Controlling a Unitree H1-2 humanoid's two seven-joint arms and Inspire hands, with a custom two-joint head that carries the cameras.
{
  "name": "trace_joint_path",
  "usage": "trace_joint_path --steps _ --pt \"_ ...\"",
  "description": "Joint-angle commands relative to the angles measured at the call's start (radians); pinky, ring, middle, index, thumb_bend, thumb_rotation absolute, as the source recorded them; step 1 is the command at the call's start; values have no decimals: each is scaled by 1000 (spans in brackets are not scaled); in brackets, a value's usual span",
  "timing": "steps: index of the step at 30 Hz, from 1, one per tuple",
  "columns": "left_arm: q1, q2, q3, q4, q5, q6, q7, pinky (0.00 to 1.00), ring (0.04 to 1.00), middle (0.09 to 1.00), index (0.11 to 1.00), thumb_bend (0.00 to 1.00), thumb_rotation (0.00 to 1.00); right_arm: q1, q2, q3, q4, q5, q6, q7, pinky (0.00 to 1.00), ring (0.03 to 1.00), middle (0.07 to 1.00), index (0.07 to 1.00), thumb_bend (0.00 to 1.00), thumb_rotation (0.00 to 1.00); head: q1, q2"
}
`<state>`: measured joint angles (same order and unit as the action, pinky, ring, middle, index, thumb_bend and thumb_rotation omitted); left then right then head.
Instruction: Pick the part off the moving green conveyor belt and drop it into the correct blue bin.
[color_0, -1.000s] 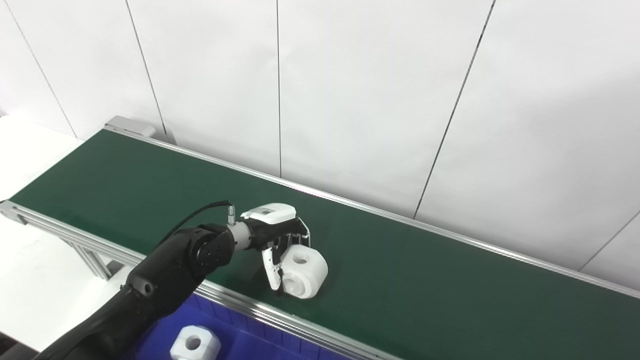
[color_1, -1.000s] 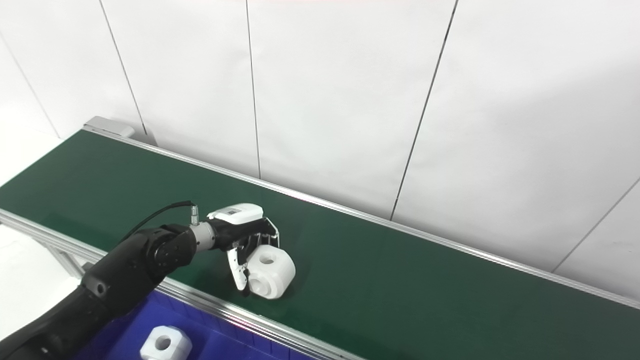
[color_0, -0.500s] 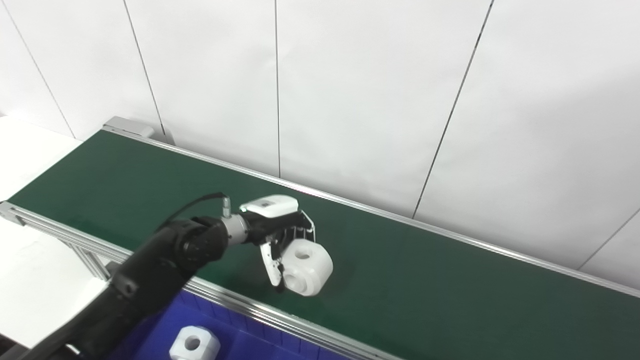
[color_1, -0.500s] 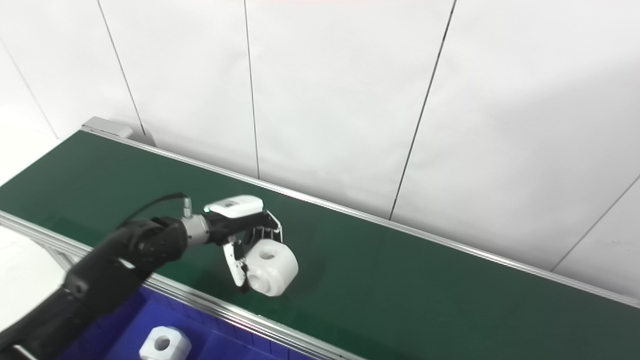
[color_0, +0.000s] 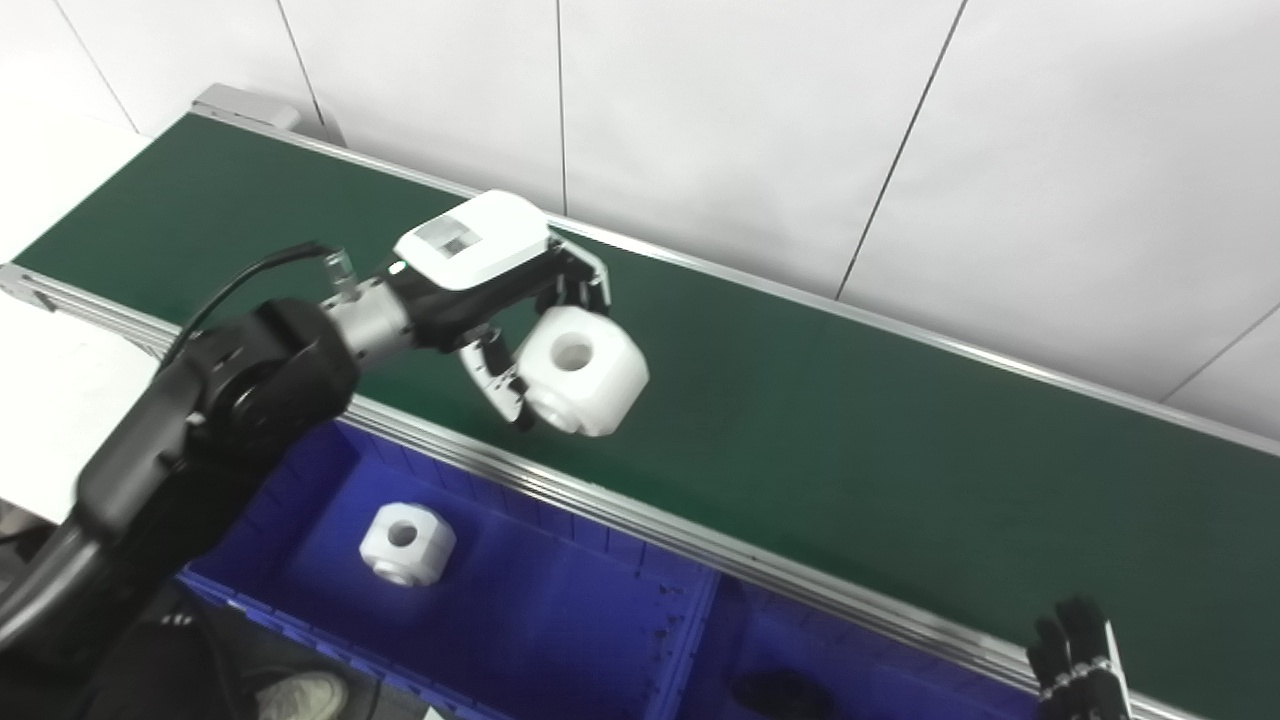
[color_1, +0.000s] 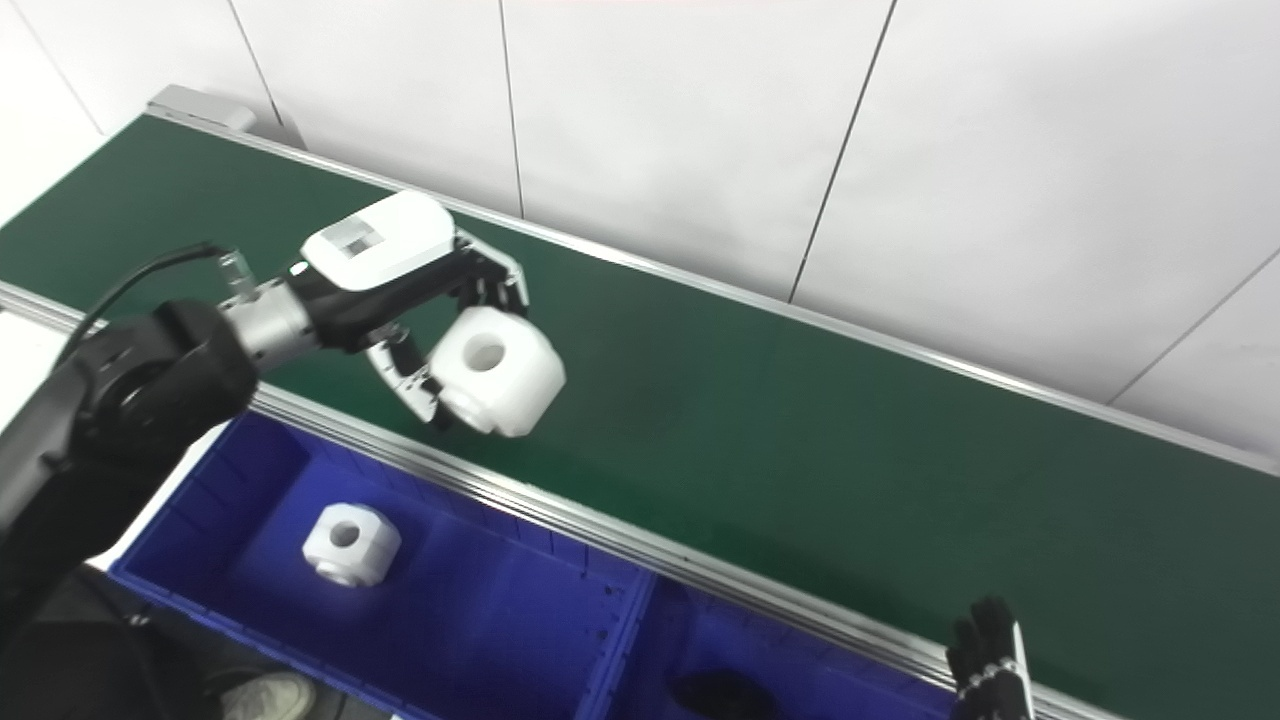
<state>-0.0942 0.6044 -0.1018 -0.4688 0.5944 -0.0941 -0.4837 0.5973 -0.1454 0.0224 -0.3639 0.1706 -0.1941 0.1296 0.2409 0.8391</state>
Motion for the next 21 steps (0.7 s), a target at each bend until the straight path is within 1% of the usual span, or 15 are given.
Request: trace_joint_path --steps 1,3,5,6,8,10,12,16,17,19,20,21 --pt "23 5 25 -40 0 9 21 445 459 485 483 524 0 0 -11 -11 -42 5 13 3 1000 1000 1000 1000 884 1000 -3 2" --pt "79 -8 34 -62 11 14 31 433 452 486 482 524 0 0 -14 -13 -50 13 26 4 1000 1000 1000 1000 881 1000 -8 2" --pt "147 -34 45 -79 21 18 55 421 452 492 477 524 0 1 -16 -14 -61 19 39 4 1000 1000 1000 1000 879 1000 -16 3" --pt "184 -49 51 -78 32 4 79 424 445 492 478 524 0 1 -16 -14 -66 21 44 4 1000 1000 1000 1000 873 998 -22 4" --pt "254 -75 59 -60 62 -43 144 428 443 492 477 524 0 3 -15 -14 -74 20 50 3 1000 1000 1000 1000 867 996 -32 5" --pt "304 -91 64 -28 101 -94 210 376 385 442 501 522 0 3 -13 -13 -78 17 54 2 1000 1000 1000 1000 866 992 -38 5" --pt "325 -98 72 4 133 -129 251 352 375 439 509 522 0 1 -12 -12 -76 15 52 2 1000 1000 1000 1000 869 993 -42 2" --pt "330 -109 83 67 177 -163 309 372 409 459 500 523 0 -8 -11 -3 -60 18 32 13 1000 1000 1000 1000 847 997 -60 -8" --pt "327 -115 84 81 190 -159 320 374 408 445 507 523 0 -10 -9 -1 -58 17 31 14 1000 1000 1000 1000 846 997 -63 -10" --pt "323 -127 83 86 215 -132 319 388 422 445 519 522 0 -14 -4 2 -56 14 31 12 1000 1000 1000 1000 845 997 -67 -12" --pt "317 -133 78 78 237 -114 307 394 428 446 522 522 0 -15 -3 4 -54 12 28 12 1000 1000 1000 1000 844 996 -75 -14" --pt "313 -138 73 72 258 -104 299 405 456 461 517 523 0 -16 -2 4 -52 10 25 12 1000 1000 1000 1000 841 998 -78 -14"
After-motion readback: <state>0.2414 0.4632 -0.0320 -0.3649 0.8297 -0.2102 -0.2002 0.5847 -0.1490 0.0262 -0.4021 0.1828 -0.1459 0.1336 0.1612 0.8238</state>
